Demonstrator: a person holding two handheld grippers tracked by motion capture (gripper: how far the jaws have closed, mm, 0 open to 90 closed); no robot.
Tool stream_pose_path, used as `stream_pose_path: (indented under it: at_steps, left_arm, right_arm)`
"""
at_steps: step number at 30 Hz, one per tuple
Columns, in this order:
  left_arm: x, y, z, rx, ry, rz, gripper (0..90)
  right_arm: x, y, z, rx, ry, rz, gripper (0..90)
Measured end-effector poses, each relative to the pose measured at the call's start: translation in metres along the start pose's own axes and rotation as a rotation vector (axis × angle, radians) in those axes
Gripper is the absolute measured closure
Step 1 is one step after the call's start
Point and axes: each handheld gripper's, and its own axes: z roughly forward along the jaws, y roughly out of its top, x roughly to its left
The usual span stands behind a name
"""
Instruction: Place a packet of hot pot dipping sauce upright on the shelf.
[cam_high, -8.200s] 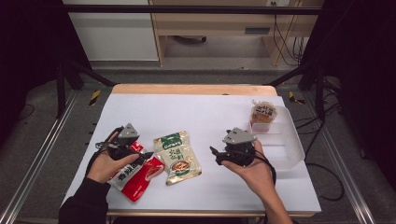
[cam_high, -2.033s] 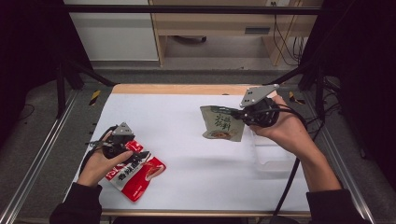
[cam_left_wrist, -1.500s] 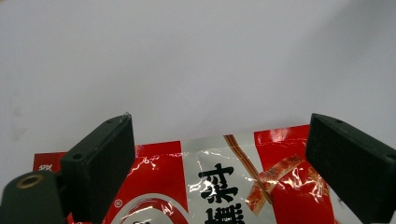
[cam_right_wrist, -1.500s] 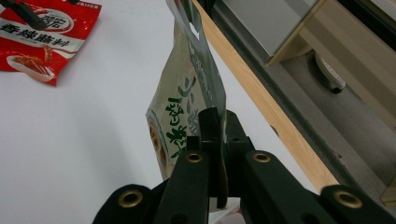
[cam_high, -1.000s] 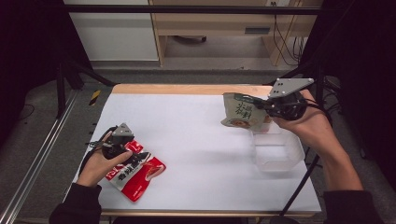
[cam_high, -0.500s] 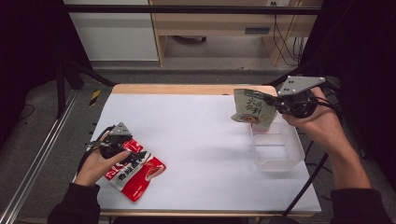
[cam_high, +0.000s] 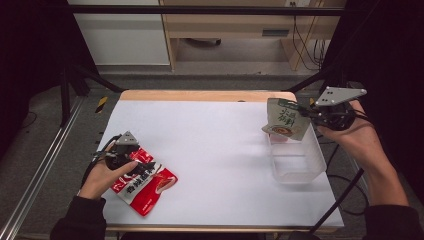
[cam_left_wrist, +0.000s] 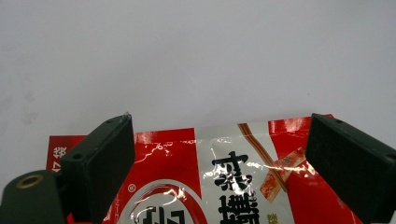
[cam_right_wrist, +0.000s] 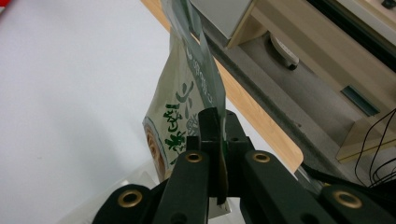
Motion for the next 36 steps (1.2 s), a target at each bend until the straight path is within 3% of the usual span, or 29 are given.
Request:
stream_pose_path:
  at_steps: [6, 21, 25, 36]
  left_arm:
    - [0.000, 0.000, 0.001, 0.006, 0.006, 0.002, 8.6]
    - [-0.002, -0.001, 0.007, 0.038, 0.011, 0.013, 8.6]
    - [-0.001, -0.002, 0.006, 0.037, 0.013, 0.012, 8.6]
    - [-0.002, 0.000, 0.003, 0.023, 0.010, 0.012, 8.6]
  right_arm:
    - [-0.010, -0.018, 0.009, 0.015, 0.013, 0.020, 90.0]
    - [-0.031, -0.037, 0.024, 0.046, 0.075, 0.014, 90.0]
    - [-0.030, -0.042, 0.025, 0.054, 0.098, 0.005, 90.0]
    - [-0.025, -0.053, 0.036, 0.062, 0.107, 0.040, 90.0]
